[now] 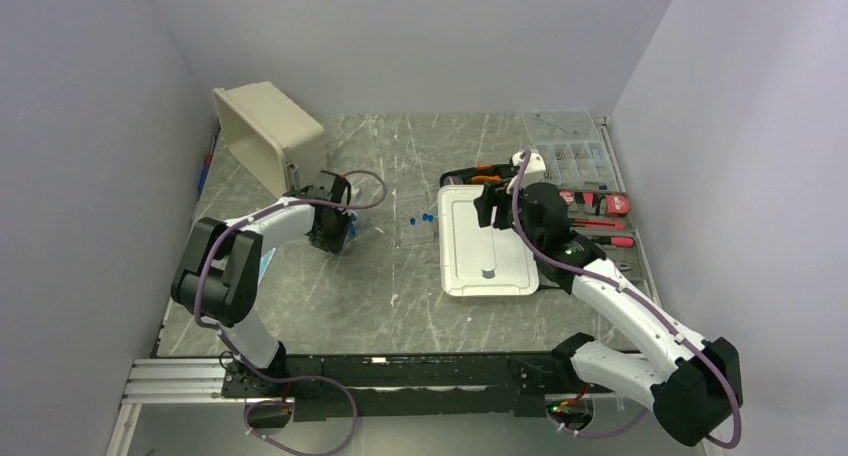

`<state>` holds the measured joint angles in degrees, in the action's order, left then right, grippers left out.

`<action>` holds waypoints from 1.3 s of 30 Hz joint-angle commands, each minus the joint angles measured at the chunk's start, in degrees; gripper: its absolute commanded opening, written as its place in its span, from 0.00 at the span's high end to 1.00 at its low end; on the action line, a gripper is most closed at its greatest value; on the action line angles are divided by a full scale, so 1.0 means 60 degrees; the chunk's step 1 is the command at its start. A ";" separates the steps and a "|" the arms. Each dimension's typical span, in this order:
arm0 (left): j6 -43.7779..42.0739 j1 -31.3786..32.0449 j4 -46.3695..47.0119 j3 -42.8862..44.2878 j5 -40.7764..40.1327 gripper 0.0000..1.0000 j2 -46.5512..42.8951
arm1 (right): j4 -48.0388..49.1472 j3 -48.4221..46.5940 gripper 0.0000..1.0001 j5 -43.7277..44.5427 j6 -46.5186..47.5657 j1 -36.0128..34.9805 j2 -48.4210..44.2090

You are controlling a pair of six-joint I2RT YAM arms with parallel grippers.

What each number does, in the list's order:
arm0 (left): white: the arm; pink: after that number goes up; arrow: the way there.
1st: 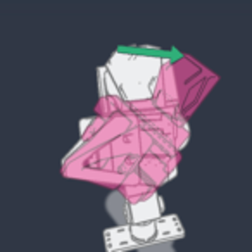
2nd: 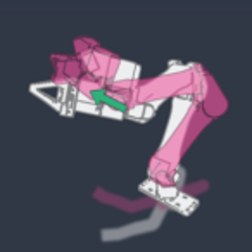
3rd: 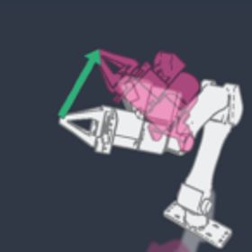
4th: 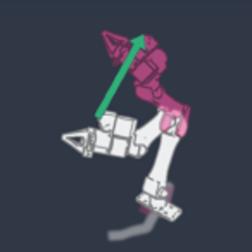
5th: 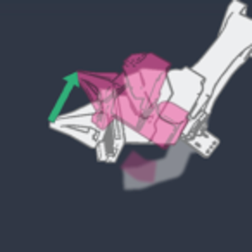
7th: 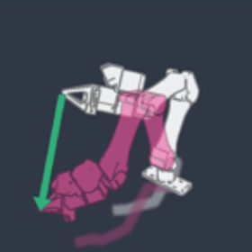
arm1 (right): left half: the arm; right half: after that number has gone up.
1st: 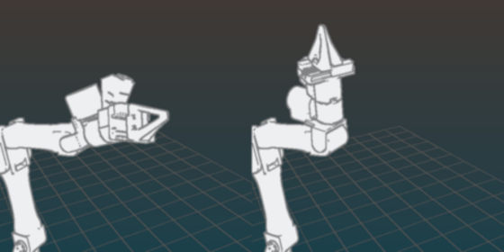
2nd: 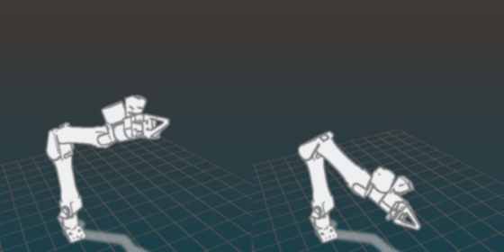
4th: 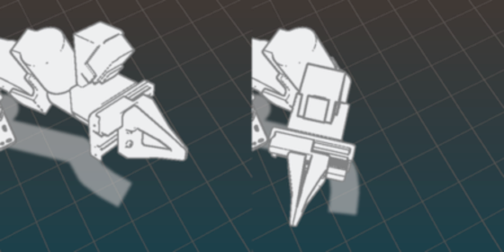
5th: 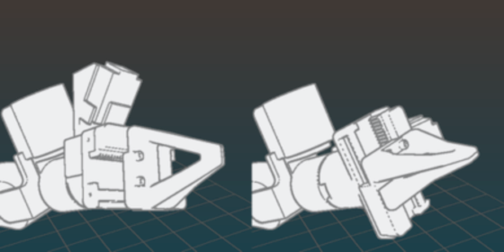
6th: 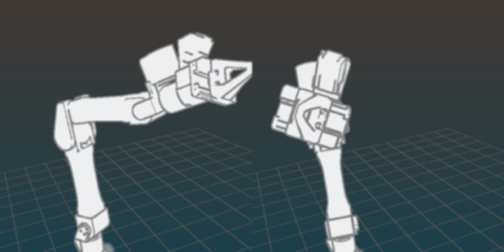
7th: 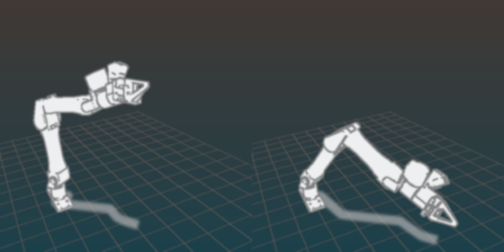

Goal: Organize the chemistry lab equipment

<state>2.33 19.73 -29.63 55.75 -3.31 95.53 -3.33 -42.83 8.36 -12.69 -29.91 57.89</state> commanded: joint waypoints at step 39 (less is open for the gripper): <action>-0.0512 0.1969 0.1408 -0.1236 0.3797 0.99 -0.5678 | 0.3051 -0.0580 0.31 -0.5608 -0.3123 -0.0091 0.1984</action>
<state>1.50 30.39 -24.58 48.75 11.73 62.96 6.11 -42.48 -18.37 -26.26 -29.28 65.67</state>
